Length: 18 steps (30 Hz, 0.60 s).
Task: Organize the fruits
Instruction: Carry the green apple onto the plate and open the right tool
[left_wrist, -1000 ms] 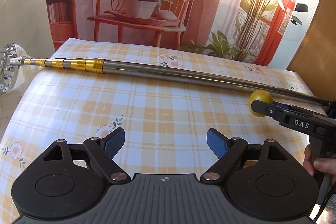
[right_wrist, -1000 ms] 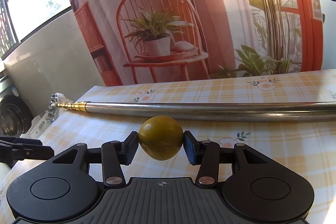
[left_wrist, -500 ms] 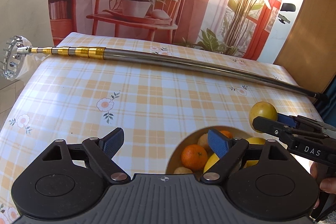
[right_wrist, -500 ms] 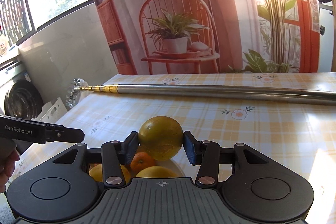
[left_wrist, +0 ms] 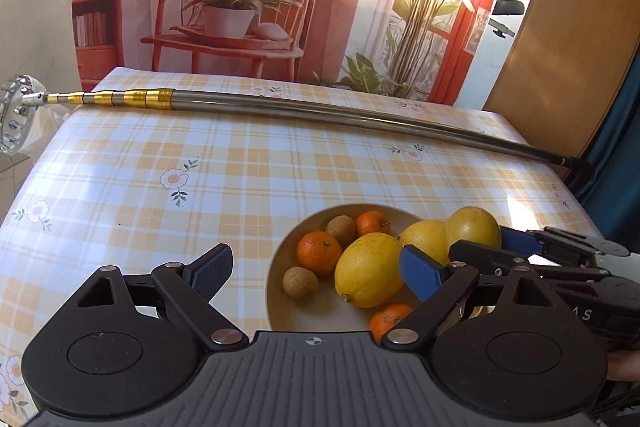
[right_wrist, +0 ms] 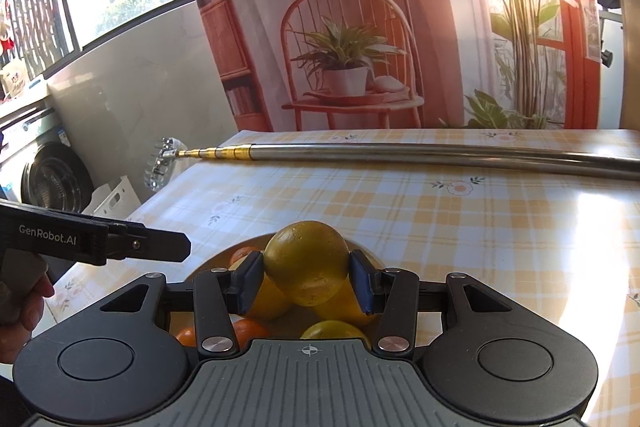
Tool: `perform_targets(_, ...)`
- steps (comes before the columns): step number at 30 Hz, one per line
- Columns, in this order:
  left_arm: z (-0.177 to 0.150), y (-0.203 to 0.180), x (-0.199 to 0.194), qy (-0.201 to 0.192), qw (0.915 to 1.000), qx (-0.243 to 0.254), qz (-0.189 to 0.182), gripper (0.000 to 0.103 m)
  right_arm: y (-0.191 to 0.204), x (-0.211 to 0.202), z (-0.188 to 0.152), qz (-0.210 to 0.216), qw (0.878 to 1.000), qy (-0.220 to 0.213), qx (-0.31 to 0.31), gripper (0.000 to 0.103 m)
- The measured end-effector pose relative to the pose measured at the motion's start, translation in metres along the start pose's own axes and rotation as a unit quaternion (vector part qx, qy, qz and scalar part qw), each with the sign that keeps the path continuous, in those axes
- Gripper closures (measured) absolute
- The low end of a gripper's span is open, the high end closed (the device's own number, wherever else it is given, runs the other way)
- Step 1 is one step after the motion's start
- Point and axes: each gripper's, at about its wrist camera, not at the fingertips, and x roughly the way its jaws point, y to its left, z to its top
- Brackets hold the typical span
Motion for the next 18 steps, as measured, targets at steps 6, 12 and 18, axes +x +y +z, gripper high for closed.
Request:
perform_targets(6,-0.005,-0.006,-0.007,-0.011,0.9999,0.003,0.008,0.011,0.014,0.0,-0.007,-0.006,1.0,0.018,-0.025,0.06)
perform_targets(12,-0.005,-0.009,-0.006,-0.009,0.9998,0.015,0.013,0.011,0.016,0.006,-0.009,-0.008,0.999,0.03,-0.031,0.06)
perform_targets(18,-0.006,-0.008,-0.004,-0.008,0.9998,0.015,0.009,0.011,0.018,0.009,-0.011,-0.007,0.999,0.031,-0.042,0.06)
